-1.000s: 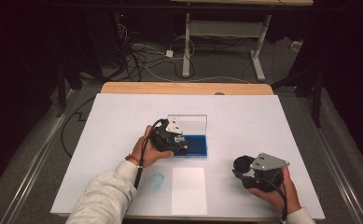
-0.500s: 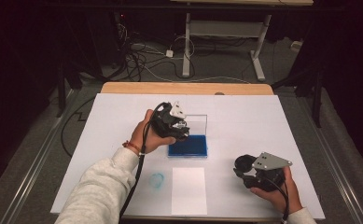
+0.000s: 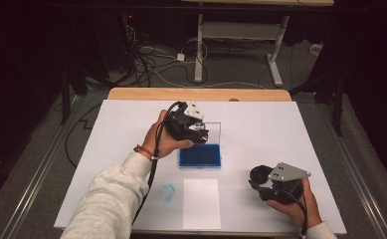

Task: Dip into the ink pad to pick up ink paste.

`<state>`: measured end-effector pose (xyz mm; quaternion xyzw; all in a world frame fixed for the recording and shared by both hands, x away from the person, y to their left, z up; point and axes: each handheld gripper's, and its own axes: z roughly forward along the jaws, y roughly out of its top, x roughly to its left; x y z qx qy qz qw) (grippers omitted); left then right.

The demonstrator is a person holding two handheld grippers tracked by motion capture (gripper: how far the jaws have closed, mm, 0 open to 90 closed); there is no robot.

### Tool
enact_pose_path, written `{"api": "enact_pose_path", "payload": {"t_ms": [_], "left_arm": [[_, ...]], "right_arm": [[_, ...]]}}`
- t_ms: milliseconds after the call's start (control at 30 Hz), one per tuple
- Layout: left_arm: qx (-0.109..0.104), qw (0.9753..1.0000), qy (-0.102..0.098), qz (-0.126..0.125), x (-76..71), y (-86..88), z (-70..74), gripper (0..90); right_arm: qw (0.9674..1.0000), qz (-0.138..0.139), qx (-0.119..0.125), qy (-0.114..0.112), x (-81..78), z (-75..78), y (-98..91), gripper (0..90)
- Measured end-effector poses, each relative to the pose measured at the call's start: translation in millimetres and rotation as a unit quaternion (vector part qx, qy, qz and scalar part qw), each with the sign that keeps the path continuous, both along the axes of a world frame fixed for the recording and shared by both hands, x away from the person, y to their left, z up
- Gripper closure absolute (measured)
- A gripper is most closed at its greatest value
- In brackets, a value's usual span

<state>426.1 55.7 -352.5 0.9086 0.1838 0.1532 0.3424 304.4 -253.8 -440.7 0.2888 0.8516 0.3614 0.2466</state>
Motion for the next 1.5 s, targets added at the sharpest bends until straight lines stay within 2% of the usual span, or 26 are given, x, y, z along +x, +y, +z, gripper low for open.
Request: {"api": "enact_pose_path", "payload": {"t_ms": [67,133,300,500,733,867,1100,1167,1333,1500], "left_arm": [[-0.004,0.9999,0.008,-0.006,2.0,-3.7,-8.2,55.2],[0.001,0.9999,0.011,-0.004,4.0,-7.7,-18.6,55.2],[0.002,0.9993,0.036,-0.006,9.4,-12.7,-45.7,55.2],[0.002,0.9990,0.043,-0.006,10.0,-16.1,-61.8,55.2],[0.002,0.9988,0.047,-0.011,8.7,-16.7,-70.8,55.2],[-0.005,0.9984,0.055,-0.015,8.9,-14.2,-70.6,55.2],[-0.002,0.9983,0.056,-0.017,7.2,-15.9,-70.8,55.2],[-0.008,0.9979,0.062,-0.017,7.7,-14.7,-70.7,55.2],[0.001,0.9989,0.043,-0.019,2.2,-17.6,-73.5,55.2],[0.007,0.9991,0.036,-0.022,0.4,-16.9,-74.3,55.2]], "right_arm": [[1.0000,0.002,-0.001,0.001,0.3,-0.6,0.6,38.8],[1.0000,0.002,-0.003,0.002,0.3,-1.2,1.1,38.7],[1.0000,0.003,-0.003,0.004,0.8,-2.1,0.2,38.7],[1.0000,0.004,-0.006,0.005,1.3,-2.6,0.2,38.7],[0.9999,0.005,-0.008,0.006,1.2,-3.4,1.1,38.7],[0.9999,0.006,-0.010,0.007,1.4,-3.9,1.5,38.7],[0.9999,0.005,-0.011,0.007,1.3,-3.8,1.7,38.7],[0.9999,0.005,-0.011,0.007,1.3,-3.8,1.8,38.7],[0.9999,0.006,-0.012,0.008,1.5,-4.2,2.0,38.7],[0.9999,0.008,-0.013,0.007,0.5,-3.5,3.2,38.7]]}}
